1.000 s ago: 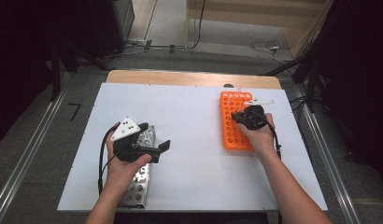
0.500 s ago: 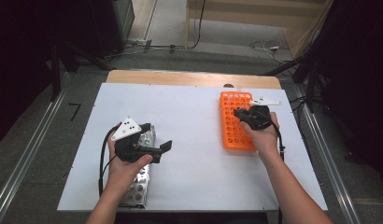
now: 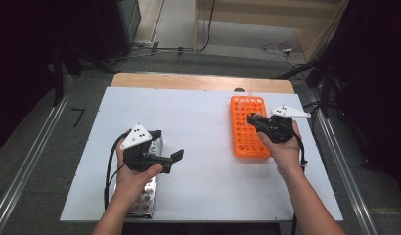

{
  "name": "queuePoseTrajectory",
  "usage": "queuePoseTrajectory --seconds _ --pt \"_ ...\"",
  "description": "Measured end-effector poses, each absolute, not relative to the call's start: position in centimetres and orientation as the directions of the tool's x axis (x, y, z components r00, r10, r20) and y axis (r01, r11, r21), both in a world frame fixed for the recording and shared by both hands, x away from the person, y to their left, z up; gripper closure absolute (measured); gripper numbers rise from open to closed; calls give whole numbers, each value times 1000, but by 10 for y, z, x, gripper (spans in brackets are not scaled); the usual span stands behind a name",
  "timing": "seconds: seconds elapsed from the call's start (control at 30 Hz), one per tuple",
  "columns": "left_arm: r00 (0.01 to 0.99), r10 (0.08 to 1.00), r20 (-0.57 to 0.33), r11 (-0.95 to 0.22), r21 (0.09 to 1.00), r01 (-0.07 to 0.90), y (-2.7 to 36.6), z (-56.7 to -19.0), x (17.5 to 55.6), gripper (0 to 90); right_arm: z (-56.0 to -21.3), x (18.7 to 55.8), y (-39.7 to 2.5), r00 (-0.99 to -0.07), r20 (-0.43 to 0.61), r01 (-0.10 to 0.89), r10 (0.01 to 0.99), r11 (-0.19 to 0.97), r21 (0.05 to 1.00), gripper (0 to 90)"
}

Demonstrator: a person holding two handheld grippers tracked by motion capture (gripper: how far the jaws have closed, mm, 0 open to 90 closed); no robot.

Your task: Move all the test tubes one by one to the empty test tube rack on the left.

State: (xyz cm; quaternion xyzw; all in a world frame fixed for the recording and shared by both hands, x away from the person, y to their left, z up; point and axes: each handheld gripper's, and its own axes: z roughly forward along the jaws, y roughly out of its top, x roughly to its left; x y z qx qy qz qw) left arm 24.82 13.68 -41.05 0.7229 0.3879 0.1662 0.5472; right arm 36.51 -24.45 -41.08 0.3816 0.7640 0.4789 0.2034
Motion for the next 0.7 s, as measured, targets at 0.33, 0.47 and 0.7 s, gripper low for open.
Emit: queuePoseTrajectory --seconds 0.33,0.47,0.7 --pt "675 715 -182 -112 923 367 129 -409 246 0 -412 332 -231 -705 19 338 709 312 888 735" --pt "679 711 -180 -112 925 363 127 -408 244 0 -411 322 -221 -736 15 323 676 333 886 736" --pt "698 696 -167 -134 925 355 120 -407 241 0 -415 304 -201 -790 4 298 613 378 876 736"
